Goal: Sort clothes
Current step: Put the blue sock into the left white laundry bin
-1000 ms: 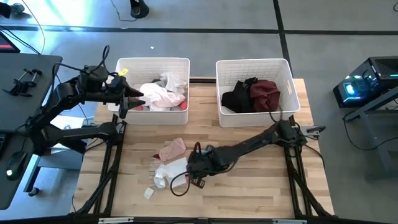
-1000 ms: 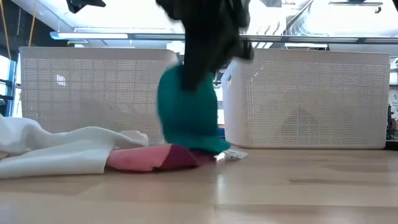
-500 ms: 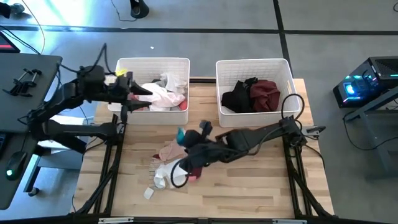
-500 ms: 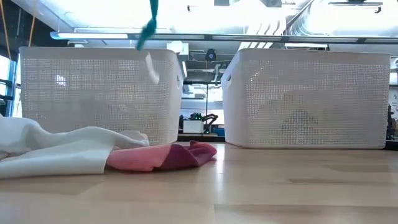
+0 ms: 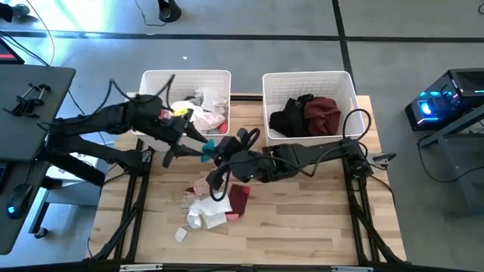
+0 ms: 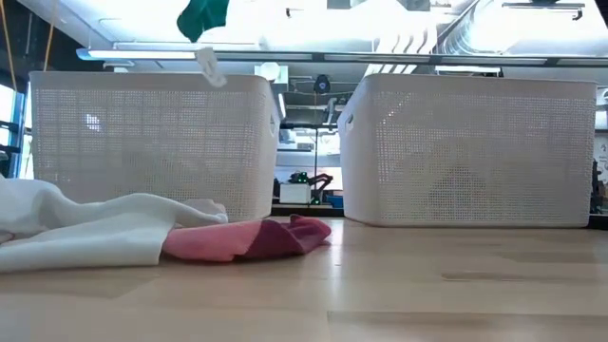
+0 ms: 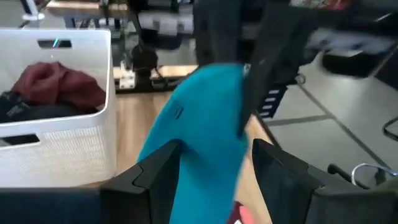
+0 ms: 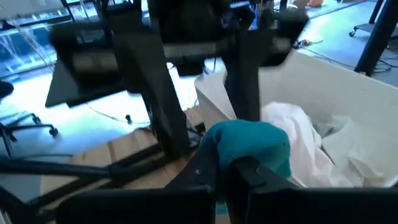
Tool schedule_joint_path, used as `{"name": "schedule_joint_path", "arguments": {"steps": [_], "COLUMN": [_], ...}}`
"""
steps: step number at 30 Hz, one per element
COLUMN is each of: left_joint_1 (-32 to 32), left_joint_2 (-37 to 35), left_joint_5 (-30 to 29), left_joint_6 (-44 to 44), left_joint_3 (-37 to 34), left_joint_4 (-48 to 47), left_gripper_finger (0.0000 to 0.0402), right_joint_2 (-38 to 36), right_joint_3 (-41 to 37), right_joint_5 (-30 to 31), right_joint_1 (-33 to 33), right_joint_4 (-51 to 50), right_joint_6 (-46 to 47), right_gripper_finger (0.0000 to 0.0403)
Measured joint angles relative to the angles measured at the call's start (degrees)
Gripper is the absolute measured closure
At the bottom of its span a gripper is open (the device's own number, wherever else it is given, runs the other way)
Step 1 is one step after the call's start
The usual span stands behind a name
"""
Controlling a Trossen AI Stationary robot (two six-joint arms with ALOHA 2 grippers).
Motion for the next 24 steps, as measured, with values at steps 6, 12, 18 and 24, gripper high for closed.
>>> {"name": "schedule_joint_path", "arguments": {"steps": [6,12,18,24], "left_joint_1": [-2.8,-4.3,-4.6,-4.6], "left_joint_2": [4.0,5.5,5.5,5.4], "left_joint_5": [-4.4,-4.9,-6.9,-7.0], "left_joint_6": [0.0,0.0,0.0,-3.0], "left_joint_3": [0.0,0.0,0.0,0.0], "left_joint_4": [0.1,1.0,-0.6,-1.7], "left_gripper_finger": [0.0214,0.0228,0.0295,0.0385], "right_joint_2": [0.0,0.0,0.0,-0.3], "right_joint_3": [0.0,0.0,0.0,0.0], "right_joint_5": [-0.1,-2.0,-2.2,-3.1], "right_joint_1": [-0.1,0.0,0.0,0.2], "right_joint_4": [3.5,3.5,3.1,-2.1], "right_joint_6": [-3.1,-3.0,3.3,8.4], "right_gripper_finger": [0.0402,0.0402,0.0372,0.0285]}}
